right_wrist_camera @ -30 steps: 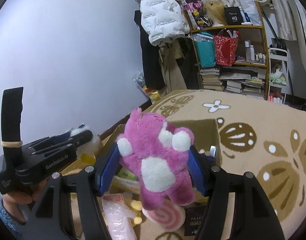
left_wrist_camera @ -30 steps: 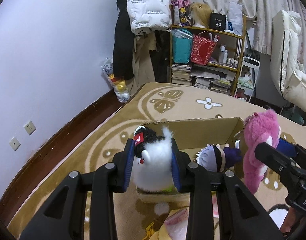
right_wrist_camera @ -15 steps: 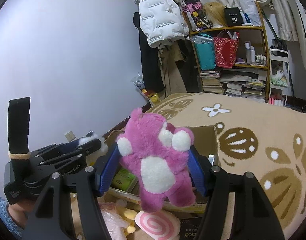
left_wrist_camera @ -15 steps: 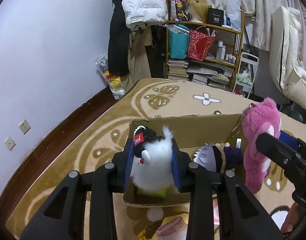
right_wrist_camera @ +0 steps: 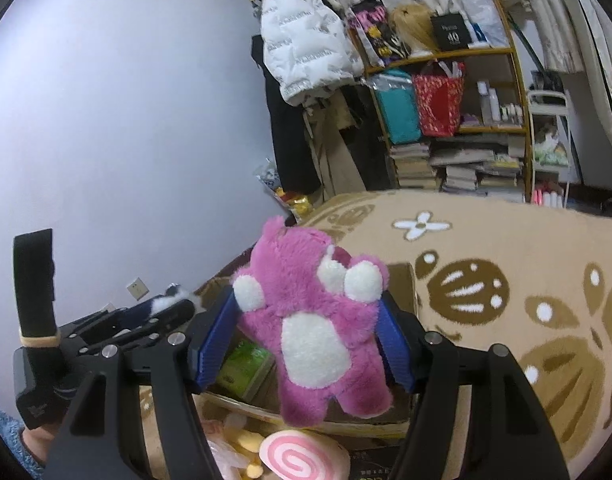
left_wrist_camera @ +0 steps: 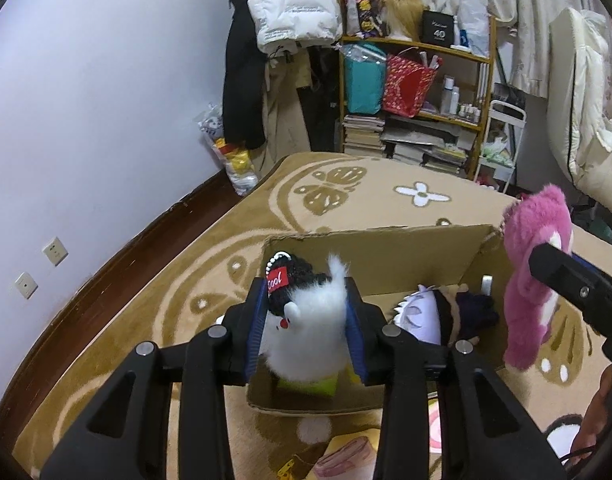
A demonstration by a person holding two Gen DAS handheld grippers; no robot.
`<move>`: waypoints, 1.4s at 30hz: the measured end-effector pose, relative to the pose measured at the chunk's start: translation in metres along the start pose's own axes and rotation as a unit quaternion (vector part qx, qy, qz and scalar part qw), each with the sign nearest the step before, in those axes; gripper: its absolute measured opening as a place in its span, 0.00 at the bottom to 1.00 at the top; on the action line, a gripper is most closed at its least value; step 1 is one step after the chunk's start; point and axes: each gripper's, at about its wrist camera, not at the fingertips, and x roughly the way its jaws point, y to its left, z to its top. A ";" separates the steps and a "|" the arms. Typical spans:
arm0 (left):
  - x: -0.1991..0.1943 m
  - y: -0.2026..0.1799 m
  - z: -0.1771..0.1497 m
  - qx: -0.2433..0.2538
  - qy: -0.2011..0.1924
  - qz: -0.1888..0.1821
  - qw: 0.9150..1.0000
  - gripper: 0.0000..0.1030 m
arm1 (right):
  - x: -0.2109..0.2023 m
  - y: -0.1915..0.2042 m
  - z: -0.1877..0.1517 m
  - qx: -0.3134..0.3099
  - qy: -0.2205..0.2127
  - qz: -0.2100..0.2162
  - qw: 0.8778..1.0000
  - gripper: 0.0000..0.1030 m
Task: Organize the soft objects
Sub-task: 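Lower the duck and pink bear into the box and open both tools, then move both tools back toward the remaining toys beside the box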
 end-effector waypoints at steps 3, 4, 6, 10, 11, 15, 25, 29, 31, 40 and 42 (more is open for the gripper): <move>0.000 0.003 0.000 -0.003 -0.004 0.003 1.000 0.36 | 0.005 -0.004 -0.003 0.008 0.013 -0.001 1.000 0.73; -0.001 0.004 -0.001 -0.003 -0.006 0.004 1.000 0.38 | 0.006 -0.005 -0.003 0.008 0.016 -0.003 1.000 0.73; -0.003 0.005 0.000 -0.007 -0.010 0.008 1.000 0.51 | 0.008 -0.006 -0.004 0.006 0.025 -0.010 1.000 0.74; -0.009 0.006 0.001 -0.006 -0.023 0.014 1.000 0.64 | 0.010 -0.007 -0.006 0.009 0.033 -0.012 0.999 0.83; -0.011 0.006 0.002 -0.002 -0.024 0.016 1.000 0.72 | 0.009 -0.007 -0.006 0.008 0.033 -0.011 0.999 0.85; -0.015 0.004 0.001 0.007 -0.038 0.023 0.999 0.96 | 0.006 -0.004 -0.005 0.003 0.032 -0.010 0.999 0.88; -0.018 0.003 0.000 0.015 -0.035 0.044 0.998 0.97 | -0.004 0.003 -0.005 -0.011 0.030 -0.017 0.999 1.00; -0.022 0.005 -0.003 0.011 -0.028 0.043 0.999 0.97 | -0.009 0.004 -0.007 -0.009 0.032 -0.023 0.999 1.00; -0.025 0.006 -0.005 0.006 -0.022 0.039 0.999 0.97 | -0.011 0.003 -0.008 -0.006 0.033 -0.025 0.999 1.00; -0.035 0.004 -0.021 0.012 0.009 0.035 0.999 0.97 | -0.020 0.005 -0.016 0.000 0.047 -0.034 0.998 1.00; -0.037 0.005 -0.024 0.010 0.018 0.030 0.999 0.97 | -0.023 0.005 -0.018 0.003 0.052 -0.034 0.998 1.00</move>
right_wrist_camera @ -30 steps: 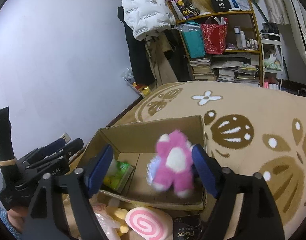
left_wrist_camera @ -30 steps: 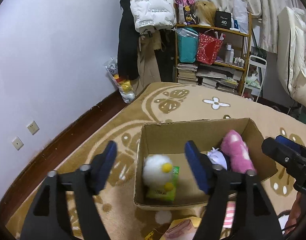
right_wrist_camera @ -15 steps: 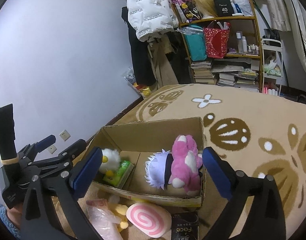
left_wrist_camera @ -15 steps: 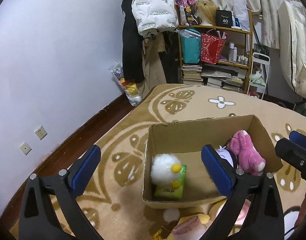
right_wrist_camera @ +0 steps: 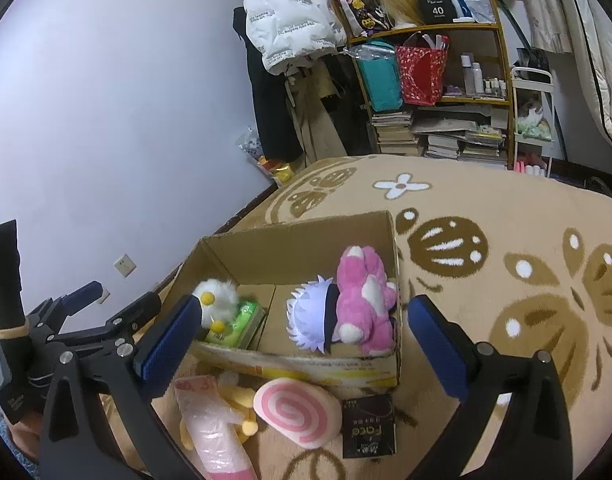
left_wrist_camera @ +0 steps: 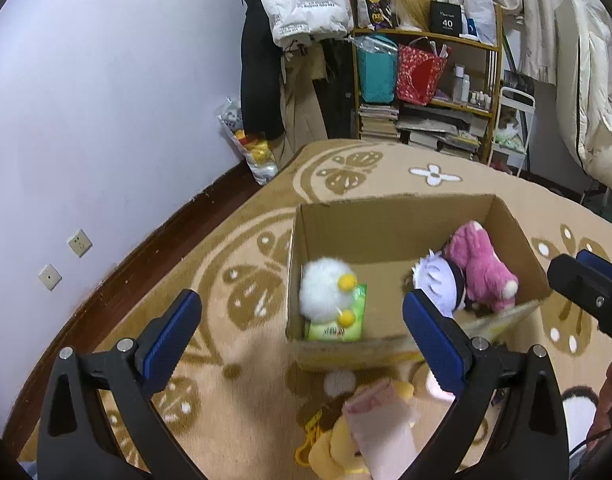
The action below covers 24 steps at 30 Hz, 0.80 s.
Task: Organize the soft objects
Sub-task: 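Move both tools back toward the remaining toys beside the box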
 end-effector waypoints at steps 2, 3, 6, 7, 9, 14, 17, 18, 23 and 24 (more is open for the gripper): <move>-0.001 0.000 -0.004 -0.003 0.010 -0.008 1.000 0.97 | -0.002 -0.001 -0.002 0.003 0.002 -0.002 1.000 1.00; -0.002 0.000 -0.006 -0.003 0.013 -0.009 1.000 0.97 | -0.003 -0.001 -0.003 0.003 0.003 -0.002 1.000 1.00; -0.007 0.001 -0.009 -0.004 0.012 -0.005 1.000 0.97 | -0.006 -0.002 -0.006 0.007 0.007 -0.004 1.000 1.00; -0.009 0.001 -0.010 -0.003 0.010 -0.004 1.000 0.97 | -0.007 -0.001 -0.007 0.008 0.009 -0.004 1.000 1.00; -0.013 -0.001 -0.010 -0.001 0.012 -0.006 1.000 0.97 | -0.009 -0.001 -0.009 0.010 0.010 -0.005 1.000 1.00; -0.014 0.000 -0.016 -0.005 0.031 -0.024 0.999 0.97 | -0.012 -0.003 -0.013 0.015 0.019 -0.007 1.000 1.00; -0.010 0.001 -0.021 -0.008 0.049 -0.037 0.998 0.97 | -0.011 -0.004 -0.016 0.019 0.029 -0.006 0.999 1.00; -0.008 0.001 -0.023 -0.009 0.056 -0.039 0.998 0.97 | -0.010 -0.004 -0.018 0.020 0.033 -0.005 0.999 1.00; 0.001 0.000 -0.031 -0.012 0.082 -0.047 0.995 0.97 | -0.002 -0.003 -0.024 0.018 0.056 -0.004 0.998 1.00; 0.004 -0.001 -0.032 -0.011 0.088 -0.048 0.995 0.97 | 0.000 -0.002 -0.025 0.017 0.061 -0.005 0.998 1.00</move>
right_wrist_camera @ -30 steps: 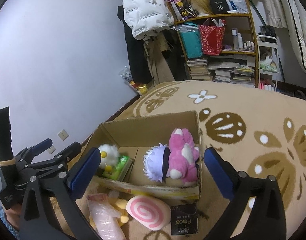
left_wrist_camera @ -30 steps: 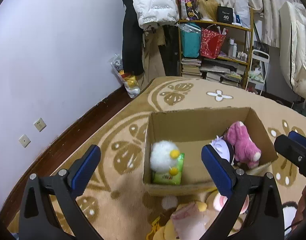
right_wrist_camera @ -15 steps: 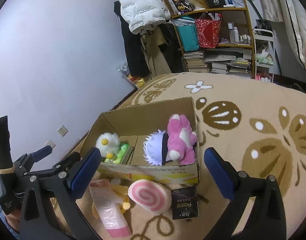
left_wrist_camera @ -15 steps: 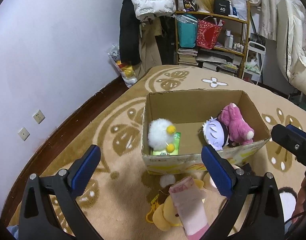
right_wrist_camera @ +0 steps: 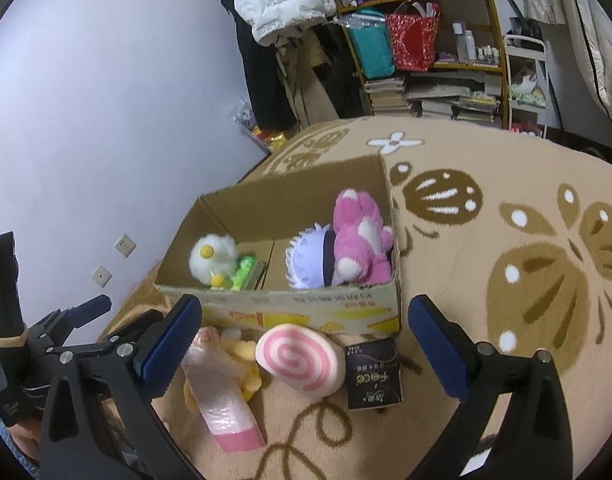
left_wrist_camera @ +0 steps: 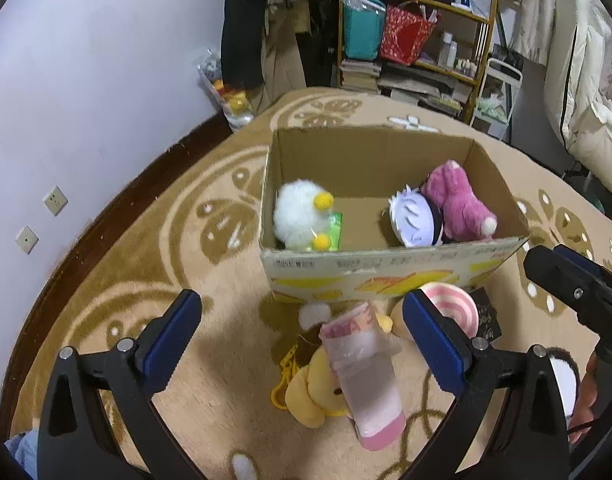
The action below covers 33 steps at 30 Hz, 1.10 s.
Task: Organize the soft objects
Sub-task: 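Move both tools back toward the remaining toys beside the box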
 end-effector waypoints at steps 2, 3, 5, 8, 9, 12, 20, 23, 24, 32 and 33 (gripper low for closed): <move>0.006 -0.002 -0.002 0.004 0.013 -0.001 1.000 0.97 | 0.004 0.000 -0.002 -0.001 0.008 0.000 1.000 1.00; 0.008 -0.002 -0.003 0.005 0.018 -0.003 1.000 0.97 | 0.006 0.000 -0.003 0.000 0.013 -0.001 1.000 1.00; 0.013 -0.005 -0.006 0.008 0.029 -0.003 1.000 0.97 | 0.011 0.000 -0.005 0.000 0.021 -0.001 1.000 1.00; 0.020 -0.009 -0.010 0.016 0.039 -0.003 0.999 0.97 | 0.018 -0.002 -0.008 0.000 0.035 -0.005 0.999 1.00; 0.023 -0.010 -0.011 0.020 0.045 -0.003 0.999 0.97 | 0.021 -0.002 -0.008 0.001 0.039 -0.006 0.999 1.00; 0.030 -0.016 -0.014 0.030 0.056 -0.002 0.998 0.97 | 0.028 -0.005 -0.009 0.005 0.050 -0.004 0.999 1.00; 0.046 -0.024 -0.018 0.038 0.083 -0.009 0.996 0.97 | 0.044 -0.009 -0.013 0.011 0.078 -0.002 0.997 1.00; 0.052 -0.025 -0.019 0.036 0.092 -0.010 0.995 0.95 | 0.049 -0.010 -0.014 0.014 0.086 -0.001 0.996 1.00; 0.053 -0.025 -0.020 0.036 0.094 -0.011 0.995 0.93 | 0.050 -0.010 -0.014 0.015 0.088 -0.001 0.996 1.00; 0.059 -0.024 -0.020 0.029 0.105 -0.031 0.994 0.67 | 0.062 -0.012 -0.021 0.017 0.112 -0.002 0.994 1.00; 0.059 -0.023 -0.020 0.026 0.106 -0.036 0.993 0.64 | 0.065 -0.012 -0.022 0.019 0.116 0.000 0.993 1.00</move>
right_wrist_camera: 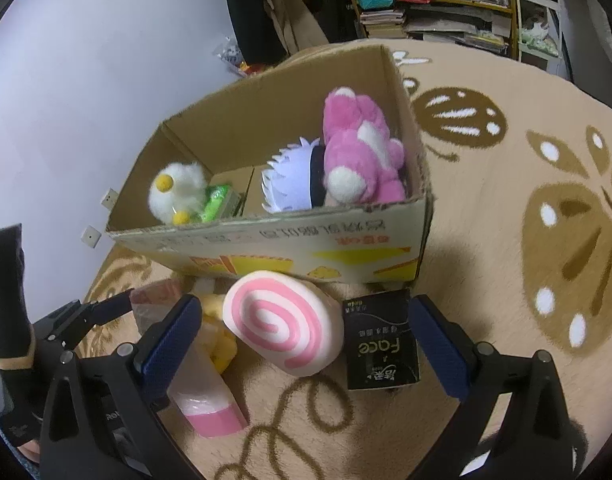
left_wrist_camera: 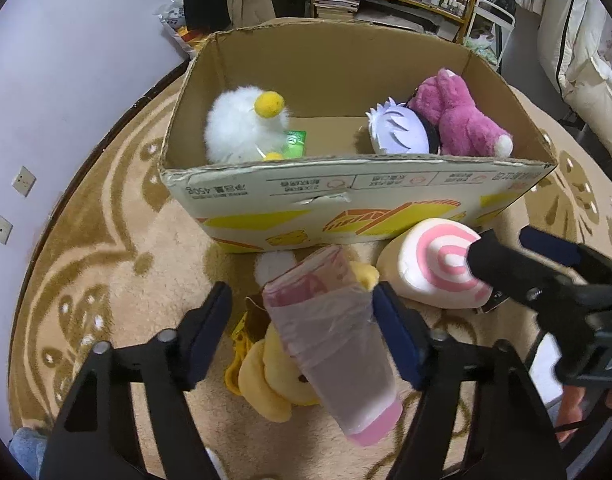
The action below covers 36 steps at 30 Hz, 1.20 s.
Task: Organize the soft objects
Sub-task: 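Move both tools back toward the remaining toys beside the box, then grasp the pink bottle plush with the left tool while the right tool grasps the pink swirl cushion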
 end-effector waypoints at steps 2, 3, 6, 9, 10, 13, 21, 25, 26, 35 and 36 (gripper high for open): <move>0.002 0.004 0.000 -0.014 0.010 -0.019 1.000 0.53 | 0.005 0.000 -0.001 0.003 0.008 0.004 1.000 1.00; 0.002 0.005 0.001 -0.020 0.011 -0.025 0.999 0.51 | 0.007 -0.001 -0.001 0.005 0.010 0.005 1.000 1.00; 0.000 0.008 0.002 -0.027 0.005 -0.029 0.999 0.43 | 0.014 -0.001 -0.002 0.012 0.020 0.016 1.000 1.00; -0.005 0.009 0.004 -0.027 -0.004 -0.036 0.999 0.37 | 0.018 -0.001 -0.002 0.016 0.021 0.026 0.999 1.00; -0.006 0.009 0.004 -0.027 -0.006 -0.041 0.999 0.34 | 0.019 0.000 -0.002 0.017 0.022 0.028 0.999 0.98; -0.011 0.005 0.005 -0.022 -0.011 -0.042 0.999 0.31 | 0.024 0.002 -0.003 0.010 0.029 0.027 0.999 0.88; -0.022 0.009 0.007 -0.021 -0.023 -0.052 0.998 0.25 | 0.041 0.018 -0.010 -0.028 0.054 0.018 0.998 0.79; -0.029 0.008 0.007 -0.020 -0.029 -0.052 0.998 0.23 | 0.045 0.028 -0.013 -0.056 0.051 -0.002 0.997 0.73; -0.031 0.008 0.007 -0.016 -0.031 -0.052 0.998 0.22 | 0.045 0.030 -0.014 -0.064 0.050 -0.007 0.997 0.68; -0.048 0.005 0.007 -0.001 -0.053 -0.035 0.998 0.19 | 0.033 0.049 -0.020 -0.107 0.030 -0.031 0.993 0.34; -0.049 0.007 0.007 -0.003 -0.054 -0.035 0.998 0.19 | 0.029 0.052 -0.020 -0.108 0.026 -0.031 0.993 0.33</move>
